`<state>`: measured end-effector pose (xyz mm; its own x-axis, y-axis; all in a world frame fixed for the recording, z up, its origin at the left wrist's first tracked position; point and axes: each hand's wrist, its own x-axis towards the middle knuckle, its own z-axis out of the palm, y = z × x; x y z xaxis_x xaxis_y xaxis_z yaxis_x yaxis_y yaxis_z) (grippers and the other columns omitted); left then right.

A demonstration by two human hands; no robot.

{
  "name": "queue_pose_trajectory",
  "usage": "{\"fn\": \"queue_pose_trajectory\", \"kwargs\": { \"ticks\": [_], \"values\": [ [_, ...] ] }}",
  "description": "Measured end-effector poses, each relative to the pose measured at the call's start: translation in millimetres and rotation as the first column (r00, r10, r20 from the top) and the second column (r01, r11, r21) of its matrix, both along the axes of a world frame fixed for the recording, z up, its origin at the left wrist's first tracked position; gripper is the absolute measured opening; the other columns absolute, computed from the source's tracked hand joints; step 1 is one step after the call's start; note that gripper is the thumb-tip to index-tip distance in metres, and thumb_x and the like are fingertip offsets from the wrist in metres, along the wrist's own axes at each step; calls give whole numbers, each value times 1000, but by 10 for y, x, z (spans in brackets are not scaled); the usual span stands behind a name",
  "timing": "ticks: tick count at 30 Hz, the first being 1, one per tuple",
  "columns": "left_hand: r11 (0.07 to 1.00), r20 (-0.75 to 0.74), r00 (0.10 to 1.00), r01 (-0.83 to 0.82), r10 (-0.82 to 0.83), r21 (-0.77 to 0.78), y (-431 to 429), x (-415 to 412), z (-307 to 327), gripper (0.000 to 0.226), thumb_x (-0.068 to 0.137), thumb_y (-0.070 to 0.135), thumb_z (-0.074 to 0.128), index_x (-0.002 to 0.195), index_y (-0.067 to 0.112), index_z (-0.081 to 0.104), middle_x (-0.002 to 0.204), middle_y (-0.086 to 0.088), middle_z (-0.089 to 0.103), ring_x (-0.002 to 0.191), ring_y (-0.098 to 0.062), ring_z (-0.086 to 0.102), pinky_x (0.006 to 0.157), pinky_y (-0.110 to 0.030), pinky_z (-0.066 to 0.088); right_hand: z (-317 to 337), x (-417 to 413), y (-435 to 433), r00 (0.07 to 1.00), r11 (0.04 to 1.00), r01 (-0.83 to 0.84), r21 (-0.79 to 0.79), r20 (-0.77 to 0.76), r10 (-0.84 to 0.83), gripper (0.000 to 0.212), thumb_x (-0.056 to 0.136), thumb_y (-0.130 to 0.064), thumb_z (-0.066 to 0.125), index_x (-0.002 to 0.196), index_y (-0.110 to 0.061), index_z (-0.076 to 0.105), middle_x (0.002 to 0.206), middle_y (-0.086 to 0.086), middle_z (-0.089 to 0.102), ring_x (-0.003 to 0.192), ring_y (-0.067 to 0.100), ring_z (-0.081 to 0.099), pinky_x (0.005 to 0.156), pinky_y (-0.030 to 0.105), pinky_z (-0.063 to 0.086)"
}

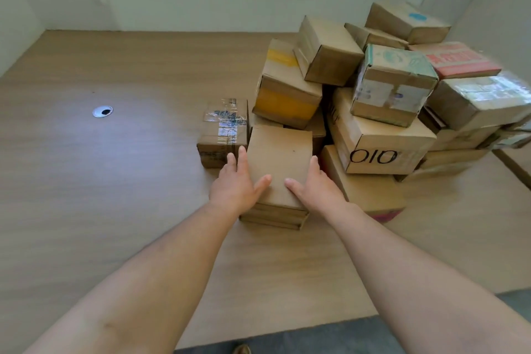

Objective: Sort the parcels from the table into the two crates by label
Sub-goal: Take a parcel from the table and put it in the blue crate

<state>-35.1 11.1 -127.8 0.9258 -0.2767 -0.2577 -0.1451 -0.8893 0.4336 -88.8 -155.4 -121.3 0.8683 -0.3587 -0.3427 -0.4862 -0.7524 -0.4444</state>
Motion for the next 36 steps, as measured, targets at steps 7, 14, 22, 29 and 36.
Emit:
{"fn": "queue_pose_trajectory", "kwargs": {
  "ticks": [7,14,22,29,36],
  "values": [
    [952,-189,969,-203,161,-228,-12,-308,0,108,86,45,68,154,18,-11,155,-8,33,139,-25,36,110,-37,34,50,-122,-6,998,978,61,198,5,-64,105,85,-42,69,154,-15,-5,146,11,43,129,30,46,103,40,41],
    [892,-293,898,-396,327,-218,18,-722,99,111,69,39,84,152,16,14,143,-12,40,130,-30,43,105,-47,44,81,-529,-105,998,933,61,355,-20,-58,82,68,-32,85,133,-17,39,130,8,52,118,27,51,98,47,48],
    [808,-217,876,-482,432,-338,185,-1356,328,84,75,26,81,142,24,30,131,-8,42,116,-28,51,96,-49,50,360,-857,-29,996,867,-67,494,89,26,67,80,-38,75,130,-13,38,126,8,53,110,26,55,86,46,54],
    [482,-389,742,-658,546,-579,498,-1878,745,81,73,77,57,126,23,29,131,-6,46,114,-27,51,90,-53,49,707,-1064,316,992,720,-124,683,62,112,103,68,-90,39,146,-23,32,144,5,46,124,31,49,89,53,46],
    [259,-493,580,-777,649,-573,1130,-2452,1000,112,58,96,29,150,34,23,145,-11,44,131,-39,44,100,-70,33,883,-1088,987,943,667,-284,689,73,326,87,79,-86,26,123,-17,54,111,4,62,97,21,59,85,48,47]
  ]
}}
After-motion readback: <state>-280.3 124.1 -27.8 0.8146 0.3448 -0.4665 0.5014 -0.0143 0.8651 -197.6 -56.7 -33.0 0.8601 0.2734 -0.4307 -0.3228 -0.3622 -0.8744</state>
